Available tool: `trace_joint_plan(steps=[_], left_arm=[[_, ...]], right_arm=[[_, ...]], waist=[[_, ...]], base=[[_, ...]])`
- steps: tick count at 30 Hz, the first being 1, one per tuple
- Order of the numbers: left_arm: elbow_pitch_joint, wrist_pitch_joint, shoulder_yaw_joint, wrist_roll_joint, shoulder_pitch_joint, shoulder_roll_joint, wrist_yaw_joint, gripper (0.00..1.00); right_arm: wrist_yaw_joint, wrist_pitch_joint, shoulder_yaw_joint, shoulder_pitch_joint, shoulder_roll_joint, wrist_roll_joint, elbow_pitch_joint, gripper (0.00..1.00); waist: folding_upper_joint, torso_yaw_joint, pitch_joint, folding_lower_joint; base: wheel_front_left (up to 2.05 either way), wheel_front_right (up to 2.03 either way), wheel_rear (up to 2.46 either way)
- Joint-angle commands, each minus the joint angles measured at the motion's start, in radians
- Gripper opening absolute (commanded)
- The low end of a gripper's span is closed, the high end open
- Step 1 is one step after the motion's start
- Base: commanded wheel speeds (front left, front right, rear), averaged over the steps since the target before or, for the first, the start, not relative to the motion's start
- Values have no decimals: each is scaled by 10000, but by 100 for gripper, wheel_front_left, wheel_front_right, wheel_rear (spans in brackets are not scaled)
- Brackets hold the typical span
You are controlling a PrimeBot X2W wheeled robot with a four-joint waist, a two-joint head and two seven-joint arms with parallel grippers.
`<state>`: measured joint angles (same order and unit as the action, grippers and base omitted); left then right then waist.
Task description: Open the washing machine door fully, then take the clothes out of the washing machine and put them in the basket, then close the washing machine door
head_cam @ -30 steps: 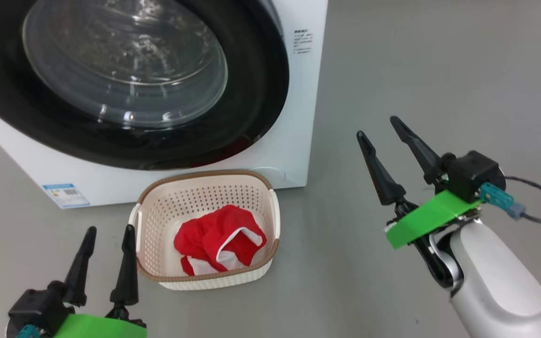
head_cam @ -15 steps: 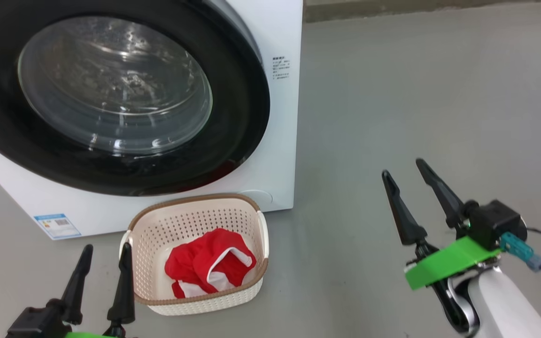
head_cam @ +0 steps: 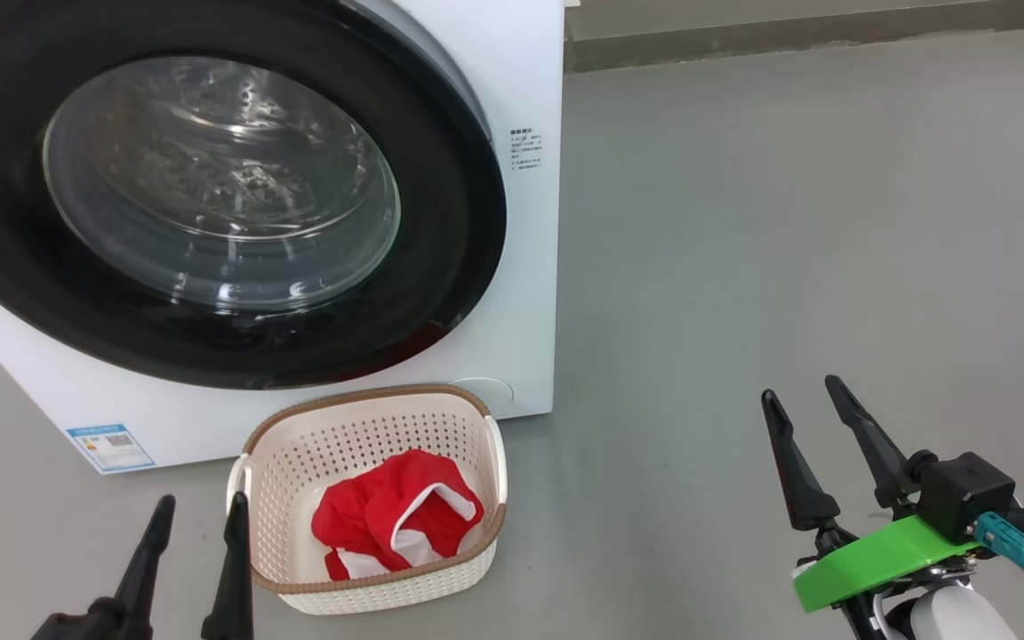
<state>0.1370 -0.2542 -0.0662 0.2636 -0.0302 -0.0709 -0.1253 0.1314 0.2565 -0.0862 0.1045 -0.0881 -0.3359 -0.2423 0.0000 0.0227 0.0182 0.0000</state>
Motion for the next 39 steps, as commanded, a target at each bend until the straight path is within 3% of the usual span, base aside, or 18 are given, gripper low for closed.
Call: trace_joint_plan(steps=[1, 11, 12, 18, 25, 29, 39], left_arm=[[-305, -76, -355, -84, 100, -123, -54, 100], [-189, -76, -319, -335, -46, -156, -54, 100], [57, 0, 23, -282, -137, -40, 0, 0], [705, 88, 82, -290, -323, 199, 17, 0], [724, 305, 35, 478, -230, 200, 13, 0], [737, 413, 23, 915, -179, 200, 11, 0], [766, 695, -16, 2022, -38, 200, 5, 0]], right_arm=[[-7, 53, -150, 119, 1, 148, 317, 100], [-7, 53, 59, -120, 90, 314, 513, 100], [0, -8, 223, -262, 106, 227, 210, 0], [2, -24, 102, -647, 244, 191, -393, 0], [1, -231, 209, -621, 251, -536, -359, 0], [1, -347, 268, -598, 255, -947, -354, 0], [0, -643, 422, -534, 266, -1985, -329, 0]], waist=[[0, -10, 13, 0], [0, -129, 117, 0], [0, -127, 115, 0], [0, -132, 119, 0], [0, -138, 125, 22], [0, -141, 96, 1], [0, -148, 64, 0]], base=[[0, 0, 0], [0, 0, 0], [0, 0, 0], [0, 0, 0], [0, 0, 0], [0, 0, 0], [0, 0, 0]])
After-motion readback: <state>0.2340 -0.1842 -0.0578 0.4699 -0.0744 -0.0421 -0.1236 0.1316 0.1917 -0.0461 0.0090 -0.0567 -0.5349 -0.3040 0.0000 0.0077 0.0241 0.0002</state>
